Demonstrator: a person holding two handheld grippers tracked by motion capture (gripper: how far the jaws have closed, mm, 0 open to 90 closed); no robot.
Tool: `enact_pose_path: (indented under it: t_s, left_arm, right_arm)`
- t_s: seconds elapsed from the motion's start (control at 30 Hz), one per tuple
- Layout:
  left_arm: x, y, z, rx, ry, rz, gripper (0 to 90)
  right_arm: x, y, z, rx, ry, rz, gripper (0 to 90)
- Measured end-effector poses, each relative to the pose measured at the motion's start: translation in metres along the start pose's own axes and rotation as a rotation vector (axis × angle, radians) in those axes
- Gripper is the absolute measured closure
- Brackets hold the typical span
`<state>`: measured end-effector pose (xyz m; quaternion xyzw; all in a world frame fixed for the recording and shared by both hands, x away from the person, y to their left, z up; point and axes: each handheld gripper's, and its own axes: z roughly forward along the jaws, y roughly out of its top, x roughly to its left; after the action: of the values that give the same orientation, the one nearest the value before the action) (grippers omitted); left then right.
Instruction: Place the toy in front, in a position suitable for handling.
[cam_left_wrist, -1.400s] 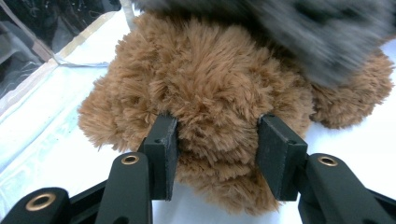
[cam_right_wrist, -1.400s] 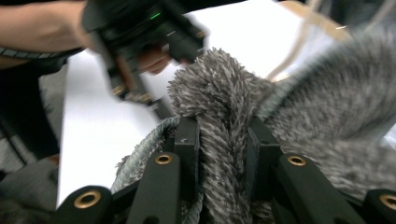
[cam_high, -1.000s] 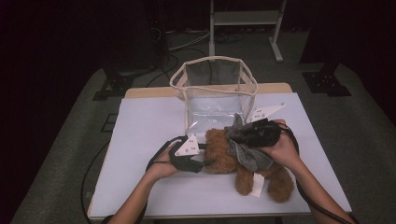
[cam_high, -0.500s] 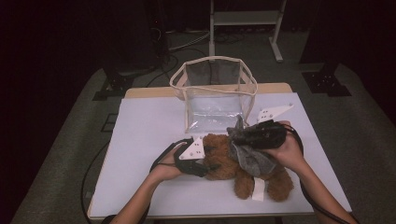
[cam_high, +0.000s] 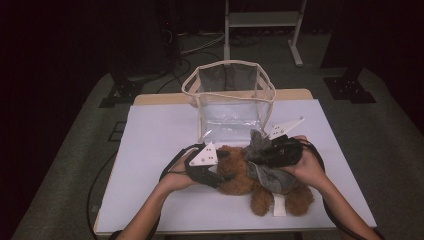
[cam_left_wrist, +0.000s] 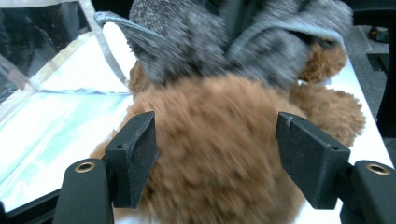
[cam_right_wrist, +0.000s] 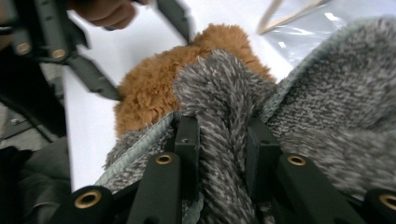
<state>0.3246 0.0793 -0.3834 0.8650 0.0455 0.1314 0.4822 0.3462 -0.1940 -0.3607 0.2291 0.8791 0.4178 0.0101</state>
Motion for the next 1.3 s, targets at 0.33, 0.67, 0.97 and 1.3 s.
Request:
enact_pose_path:
  t_s: [0.33,0.67,0.97,1.3]
  left_arm:
    - [-0.013,-0.002,0.01,0.045,-0.048,0.048,37.1]
    - [-0.01,0.001,0.007,0.078,-0.039,0.068,28.2]
    - [-0.01,0.012,0.01,0.059,-0.103,0.058,27.2]
    - [-0.021,0.011,0.013,0.101,-0.111,0.113,36.6]
  right_arm:
    - [-0.004,-0.003,-0.019,-0.079,0.015,0.019,70.0]
    - [-0.022,-0.009,-0.015,-0.014,-0.003,0.063,69.9]
    - [0.01,-0.03,-0.014,-0.046,0.01,0.028,70.5]
    - [-0.006,-0.012,-0.036,-0.103,-0.028,0.024,70.3]
